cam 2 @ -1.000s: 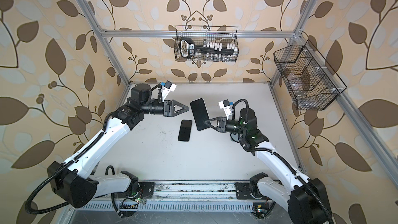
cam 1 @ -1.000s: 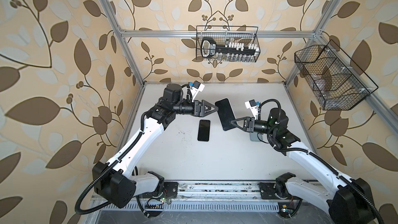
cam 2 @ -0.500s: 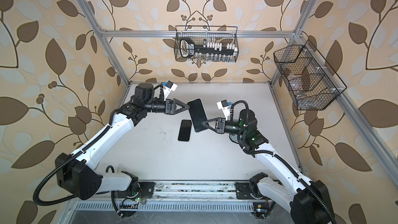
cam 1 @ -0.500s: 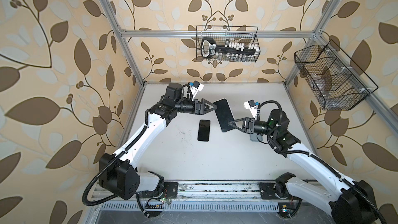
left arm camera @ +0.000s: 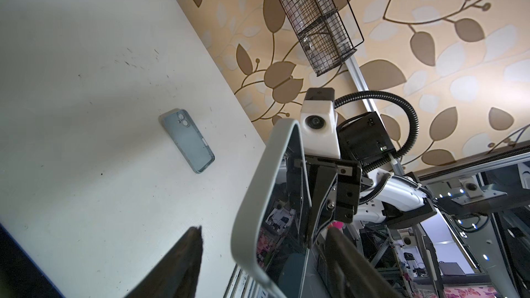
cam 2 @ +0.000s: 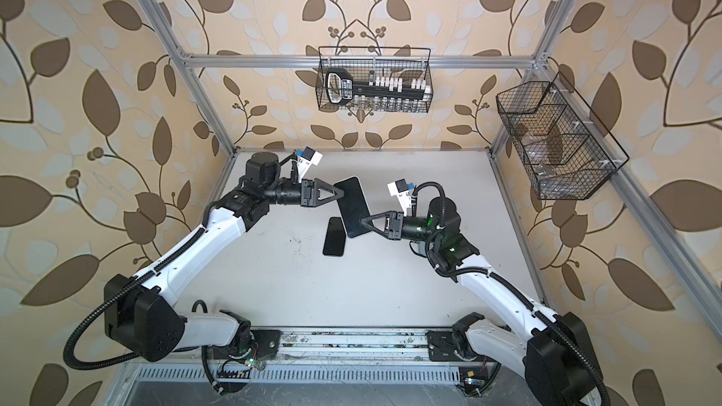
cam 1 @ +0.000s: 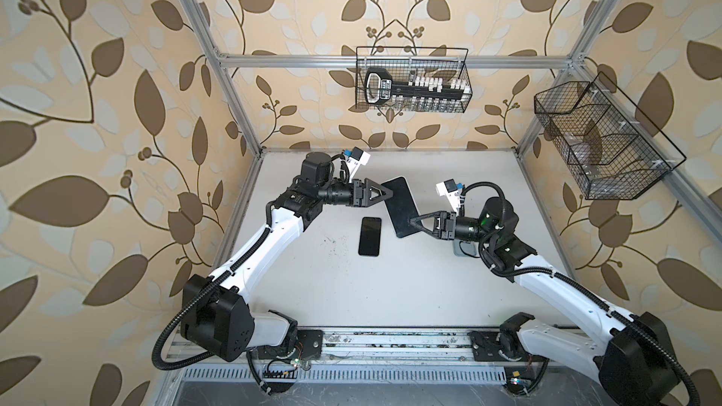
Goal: Take the phone out of the phone case
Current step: Remove the phone case from the phone.
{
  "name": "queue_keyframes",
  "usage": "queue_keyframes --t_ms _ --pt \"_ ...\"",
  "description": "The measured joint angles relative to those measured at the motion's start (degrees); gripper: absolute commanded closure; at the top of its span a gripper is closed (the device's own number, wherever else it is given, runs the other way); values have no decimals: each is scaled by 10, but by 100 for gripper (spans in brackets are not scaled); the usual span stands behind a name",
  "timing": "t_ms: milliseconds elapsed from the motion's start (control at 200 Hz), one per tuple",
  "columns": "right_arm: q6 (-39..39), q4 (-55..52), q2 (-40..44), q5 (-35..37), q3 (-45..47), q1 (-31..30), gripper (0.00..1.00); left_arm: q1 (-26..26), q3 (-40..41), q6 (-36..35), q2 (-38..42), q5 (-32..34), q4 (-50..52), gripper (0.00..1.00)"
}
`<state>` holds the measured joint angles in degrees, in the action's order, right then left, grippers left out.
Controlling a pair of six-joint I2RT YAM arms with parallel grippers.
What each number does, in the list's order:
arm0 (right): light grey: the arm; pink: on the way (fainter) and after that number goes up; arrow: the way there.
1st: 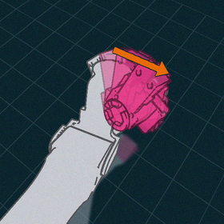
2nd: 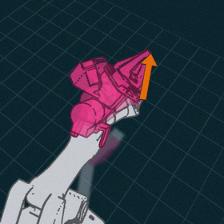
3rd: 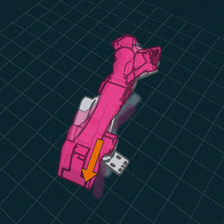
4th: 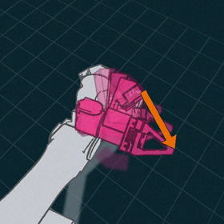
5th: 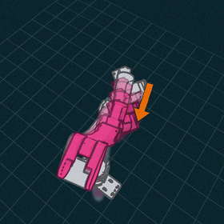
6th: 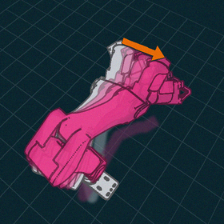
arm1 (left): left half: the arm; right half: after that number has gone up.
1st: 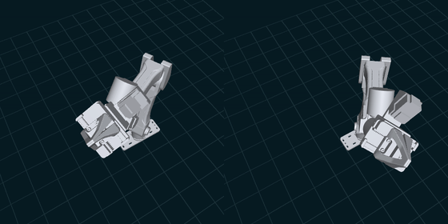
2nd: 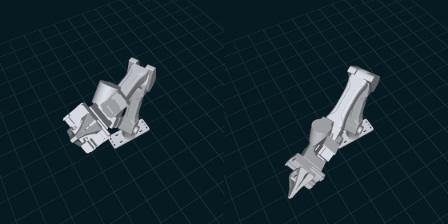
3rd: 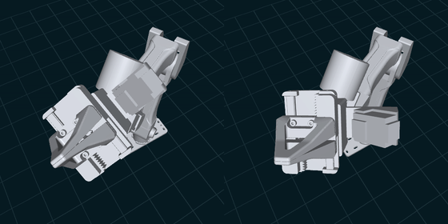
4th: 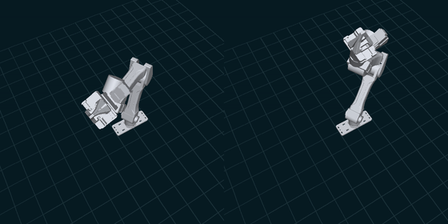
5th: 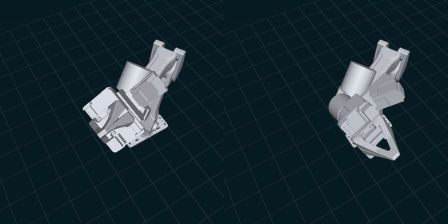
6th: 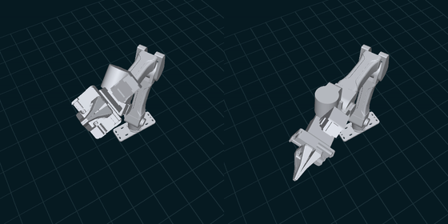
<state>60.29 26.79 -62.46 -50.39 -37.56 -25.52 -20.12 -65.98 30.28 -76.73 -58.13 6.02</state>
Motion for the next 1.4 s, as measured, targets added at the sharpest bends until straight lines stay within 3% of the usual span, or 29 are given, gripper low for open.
queue_keyframes --t_ms 200,535,780,1100,1405 --pt "8 19 -10 5 -2 -12 100 3 1 7 0 -3 -11 35" --pt "10 37 -29 11 -3 -19 100 3 1 22 0 -6 -31 58" --pt "12 57 -42 11 -5 -19 100 4 3 25 0 -8 -32 60" --pt "14 70 -45 10 -5 -18 100 7 4 28 0 -15 -32 70" --pt "14 75 -50 8 -7 -18 100 7 4 30 -1 -17 -33 70"
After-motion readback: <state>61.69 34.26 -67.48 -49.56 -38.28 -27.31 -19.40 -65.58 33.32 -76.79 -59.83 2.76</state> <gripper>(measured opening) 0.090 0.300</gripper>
